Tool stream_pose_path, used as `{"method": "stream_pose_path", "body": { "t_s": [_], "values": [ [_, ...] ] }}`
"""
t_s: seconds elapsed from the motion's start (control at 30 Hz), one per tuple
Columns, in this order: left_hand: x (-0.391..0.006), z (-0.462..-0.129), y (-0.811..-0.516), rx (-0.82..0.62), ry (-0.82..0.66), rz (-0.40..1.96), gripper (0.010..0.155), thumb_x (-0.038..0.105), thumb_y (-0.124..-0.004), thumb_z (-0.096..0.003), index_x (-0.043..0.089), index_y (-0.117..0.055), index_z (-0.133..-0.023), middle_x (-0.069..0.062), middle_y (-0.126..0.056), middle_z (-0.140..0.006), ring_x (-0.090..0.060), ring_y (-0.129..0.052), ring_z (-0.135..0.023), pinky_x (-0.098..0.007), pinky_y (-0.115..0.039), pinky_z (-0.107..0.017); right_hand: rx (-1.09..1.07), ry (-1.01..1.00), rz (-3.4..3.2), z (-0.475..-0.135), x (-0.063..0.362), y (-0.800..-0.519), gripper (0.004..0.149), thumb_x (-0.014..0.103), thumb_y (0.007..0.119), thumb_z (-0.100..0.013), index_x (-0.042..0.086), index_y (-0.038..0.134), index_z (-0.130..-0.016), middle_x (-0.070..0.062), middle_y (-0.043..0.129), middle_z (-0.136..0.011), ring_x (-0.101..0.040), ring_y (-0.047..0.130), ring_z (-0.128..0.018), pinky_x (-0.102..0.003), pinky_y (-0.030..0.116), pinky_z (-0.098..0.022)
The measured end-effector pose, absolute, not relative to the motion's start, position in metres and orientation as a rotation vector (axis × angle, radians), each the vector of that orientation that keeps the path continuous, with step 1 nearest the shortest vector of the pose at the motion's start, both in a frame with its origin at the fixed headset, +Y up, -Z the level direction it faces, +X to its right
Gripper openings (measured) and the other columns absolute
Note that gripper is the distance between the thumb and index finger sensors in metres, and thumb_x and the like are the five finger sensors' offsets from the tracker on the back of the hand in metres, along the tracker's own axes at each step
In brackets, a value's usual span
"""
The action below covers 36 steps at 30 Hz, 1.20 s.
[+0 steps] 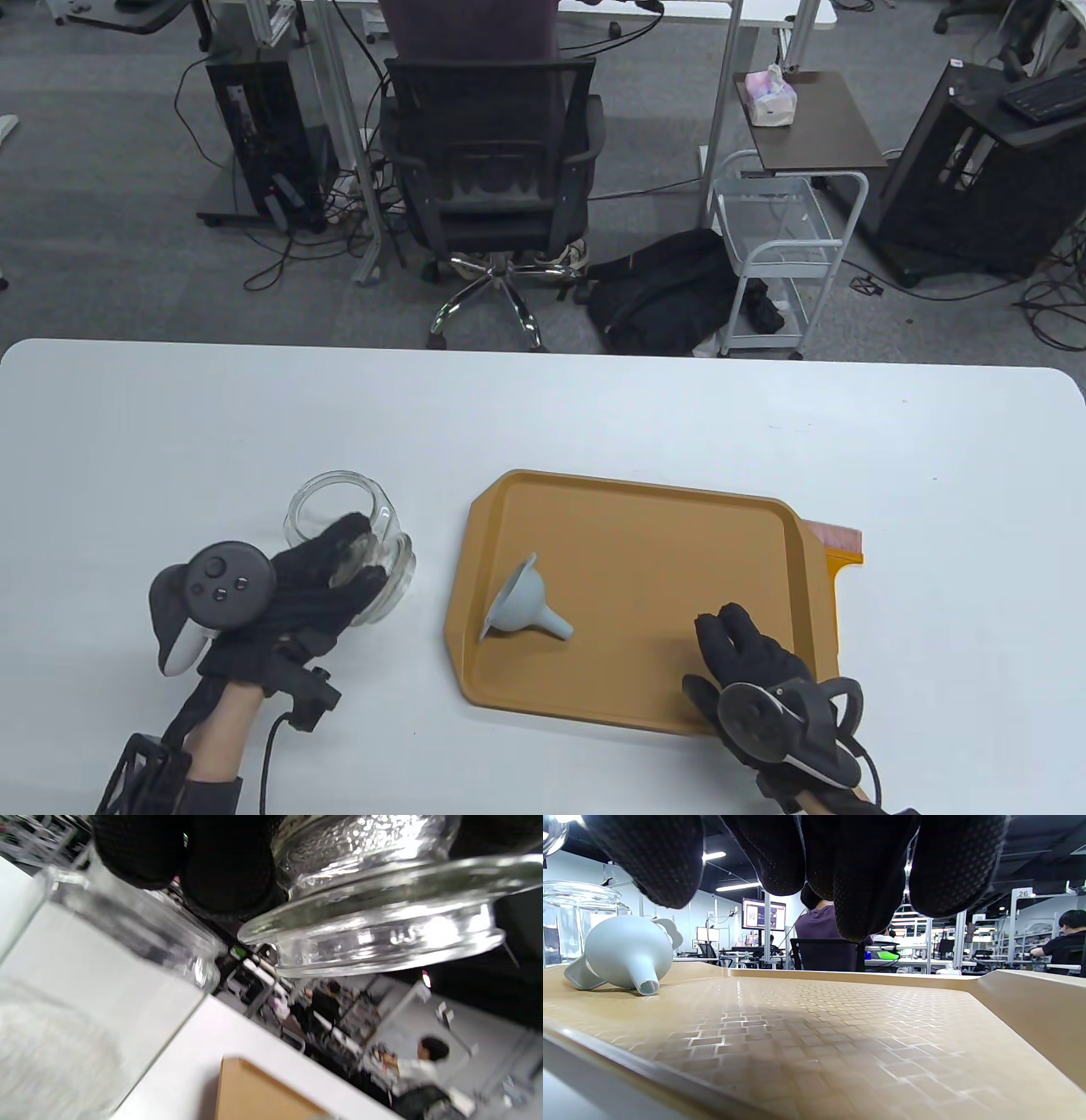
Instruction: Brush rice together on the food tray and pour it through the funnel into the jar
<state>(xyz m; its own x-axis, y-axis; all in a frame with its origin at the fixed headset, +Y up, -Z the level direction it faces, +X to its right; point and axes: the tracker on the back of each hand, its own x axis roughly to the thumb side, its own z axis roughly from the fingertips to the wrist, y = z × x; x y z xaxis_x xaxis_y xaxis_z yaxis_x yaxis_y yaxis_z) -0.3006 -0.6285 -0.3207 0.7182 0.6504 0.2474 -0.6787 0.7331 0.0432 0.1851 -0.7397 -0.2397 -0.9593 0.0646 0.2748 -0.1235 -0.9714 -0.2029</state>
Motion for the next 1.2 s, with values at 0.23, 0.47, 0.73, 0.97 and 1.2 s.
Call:
{"method": "stream_pose_path", "body": {
  "t_s": [0.23, 0.47, 0.73, 0.97, 1.2],
  "values": [
    [-0.319, -0.346, -0.606, 0.226, 0.088, 0.544, 0.083, 0.069, -0.074, -0.0447, 0.017, -0.06, -0.108, -0.019, -0.085, -0.098, -0.03, -0.093, -0.073, -0.056, -0.073, -0.062, 0.422, -0.326, 2.995, -0.24, 0.185, -0.74, 0.073, 0.053, 0.078, -0.046, 0.01, 0.065, -0.104, -0.025, 0.063, -0.104, -0.037, 0.089, -0.075, -0.058, 0.078, -0.052],
    [-0.307, -0.36, -0.616, 0.181, 0.118, 0.285, 0.083, 0.067, -0.082, -0.0414, 0.022, -0.061, -0.109, -0.016, -0.08, -0.103, -0.032, -0.085, -0.083, -0.06, -0.064, -0.068, 0.433, -0.308, 2.995, -0.239, 0.184, -0.741, 0.073, 0.053, 0.078, -0.047, 0.011, 0.065, -0.104, -0.025, 0.063, -0.104, -0.037, 0.089, -0.075, -0.058, 0.078, -0.052],
    [-0.296, -0.371, -0.627, 0.124, 0.103, 0.223, 0.084, 0.067, -0.083, -0.0417, 0.025, -0.058, -0.11, -0.016, -0.073, -0.107, -0.034, -0.076, -0.089, -0.063, -0.055, -0.073, 0.443, -0.307, 2.993, -0.239, 0.183, -0.741, 0.072, 0.053, 0.078, -0.047, 0.011, 0.065, -0.104, -0.025, 0.063, -0.104, -0.037, 0.089, -0.075, -0.058, 0.078, -0.052],
    [-0.29, -0.377, -0.633, 0.091, 0.087, 0.207, 0.083, 0.062, -0.085, -0.0411, 0.026, -0.058, -0.11, -0.013, -0.071, -0.109, -0.035, -0.069, -0.094, -0.064, -0.05, -0.075, 0.451, -0.287, 2.997, -0.239, 0.182, -0.743, 0.073, 0.053, 0.078, -0.047, 0.011, 0.064, -0.105, -0.025, 0.063, -0.104, -0.037, 0.089, -0.075, -0.058, 0.078, -0.052],
    [-0.286, -0.379, -0.641, 0.078, 0.087, 0.199, 0.083, 0.063, -0.084, -0.0411, 0.026, -0.059, -0.11, -0.014, -0.072, -0.109, -0.035, -0.069, -0.094, -0.065, -0.05, -0.075, 0.455, -0.279, 2.998, -0.239, 0.182, -0.743, 0.073, 0.053, 0.078, -0.047, 0.011, 0.064, -0.105, -0.025, 0.063, -0.104, -0.038, 0.089, -0.075, -0.058, 0.078, -0.051]
  ]
}}
